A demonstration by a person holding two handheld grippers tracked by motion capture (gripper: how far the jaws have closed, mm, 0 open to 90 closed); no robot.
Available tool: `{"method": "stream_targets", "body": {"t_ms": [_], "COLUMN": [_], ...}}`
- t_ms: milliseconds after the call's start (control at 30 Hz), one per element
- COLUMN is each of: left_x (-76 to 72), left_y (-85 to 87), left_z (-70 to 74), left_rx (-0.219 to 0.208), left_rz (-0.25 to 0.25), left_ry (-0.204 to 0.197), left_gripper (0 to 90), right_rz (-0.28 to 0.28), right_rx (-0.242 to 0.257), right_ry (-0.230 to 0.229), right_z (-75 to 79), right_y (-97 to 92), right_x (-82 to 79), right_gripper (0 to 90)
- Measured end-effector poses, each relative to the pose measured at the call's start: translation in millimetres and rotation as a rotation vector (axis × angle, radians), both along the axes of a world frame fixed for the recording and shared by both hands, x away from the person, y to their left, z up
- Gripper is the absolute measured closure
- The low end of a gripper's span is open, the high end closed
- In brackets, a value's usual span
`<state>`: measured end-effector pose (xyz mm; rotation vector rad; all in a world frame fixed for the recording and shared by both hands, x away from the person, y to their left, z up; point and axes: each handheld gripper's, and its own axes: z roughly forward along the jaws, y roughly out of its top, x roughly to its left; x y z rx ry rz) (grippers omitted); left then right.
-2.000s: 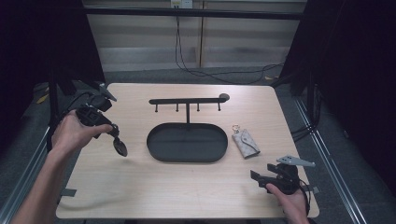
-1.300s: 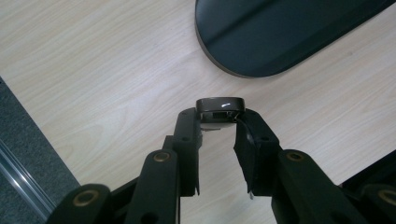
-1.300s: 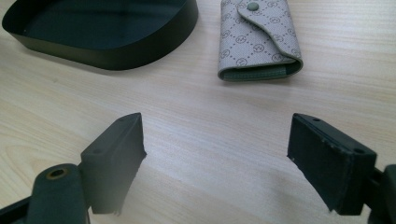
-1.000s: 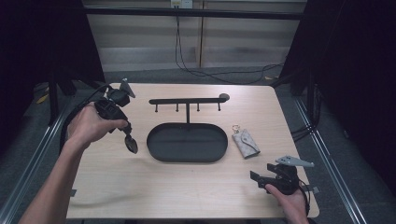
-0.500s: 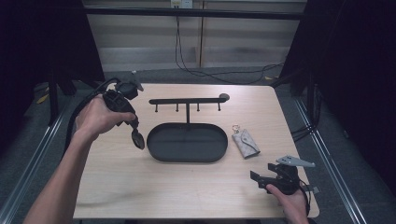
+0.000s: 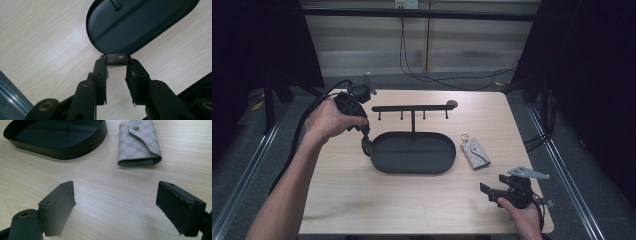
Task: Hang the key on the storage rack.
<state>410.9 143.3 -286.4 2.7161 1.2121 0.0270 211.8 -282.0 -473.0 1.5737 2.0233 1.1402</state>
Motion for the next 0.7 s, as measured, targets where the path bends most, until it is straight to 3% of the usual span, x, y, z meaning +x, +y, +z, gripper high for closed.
{"method": "stream_targets", "body": {"t_ms": [200,500,633,700], "left_x": [6.2,16.3,21.9,25.0], "left_y": [-14.8,-26.5,-34.0,-37.8], "left_z": [-5.2,-9.3,-12.2,-13.9], "left_rx": [0.018,0.019,0.043,0.047], "left_rz": [-0.025,-0.012,-0.013,0.012], "left_ry": [0.019,0.019,0.024,0.009], "left_gripper": [70.6,70.6,70.6,70.6], "right_rz": [0.006,0.014,0.018,0.022], "right_rx": [0.001,-0.001,-0.009,-0.005], "right_ry": [-0.004,-0.017,-0.016,-0.018], "right_z": [0.1,1.2,1.3,1.4], "right_y": [-0.4,-0.2,0.9,1.2], "right_x": [-0.7,-1.7,-1.7,-1.5], "right_gripper": [15.0,14.9,15.0,14.9]}}
